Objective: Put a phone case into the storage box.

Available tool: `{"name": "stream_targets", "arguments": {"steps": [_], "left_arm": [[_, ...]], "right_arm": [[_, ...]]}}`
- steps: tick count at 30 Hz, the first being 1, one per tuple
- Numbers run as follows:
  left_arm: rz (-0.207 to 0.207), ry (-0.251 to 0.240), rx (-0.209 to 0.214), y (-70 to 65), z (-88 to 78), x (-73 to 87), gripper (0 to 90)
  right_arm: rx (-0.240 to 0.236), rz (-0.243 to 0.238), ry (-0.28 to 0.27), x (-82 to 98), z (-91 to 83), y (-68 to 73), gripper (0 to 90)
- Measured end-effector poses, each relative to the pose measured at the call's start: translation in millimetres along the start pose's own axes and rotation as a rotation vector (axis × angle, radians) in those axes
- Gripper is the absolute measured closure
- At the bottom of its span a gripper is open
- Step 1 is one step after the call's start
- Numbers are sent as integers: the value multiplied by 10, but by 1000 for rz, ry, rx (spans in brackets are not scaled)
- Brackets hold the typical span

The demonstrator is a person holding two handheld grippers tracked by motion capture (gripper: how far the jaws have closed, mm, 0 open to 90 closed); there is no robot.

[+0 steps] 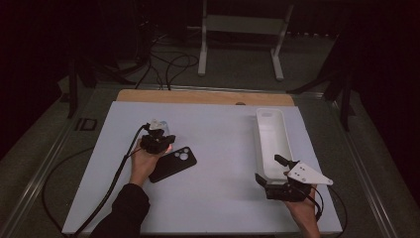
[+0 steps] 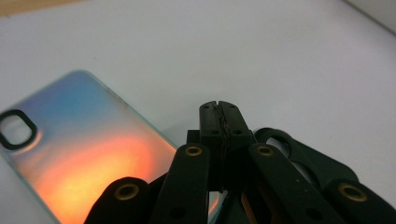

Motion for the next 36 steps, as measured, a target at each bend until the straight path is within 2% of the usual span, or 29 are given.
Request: {"name": "stream_targets", "arguments": {"steps": [4, 5, 10, 23, 29, 36], "left_arm": [[8, 22, -6, 0, 46, 15, 899], [5, 42, -8, -1, 89, 31, 899], [5, 83, -13, 9, 146, 58, 899], [6, 117, 11, -41, 194, 61, 900], [9, 130, 1, -51, 214, 55, 900], [7, 148, -24, -28, 151, 102, 900]], "right_arm": [[0, 1, 1, 1, 2, 2, 86], [0, 0, 2, 1, 3, 2, 86], [0, -2, 1, 3, 4, -2, 86], [0, -5, 0, 0, 9, 7, 86], [2, -6, 0, -2, 4, 5, 86], [7, -4, -2, 1, -9, -10, 86]]}}
Point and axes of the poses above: each handheld gripper's, and its own axes: z roughly forward along the jaws, x roughly out of its underside, y roughly to its left, the point moved 1 cm from there along z, roughly forward along the jaws, and after that the axes turned 7 degrees about y, right-handed, at the moved point
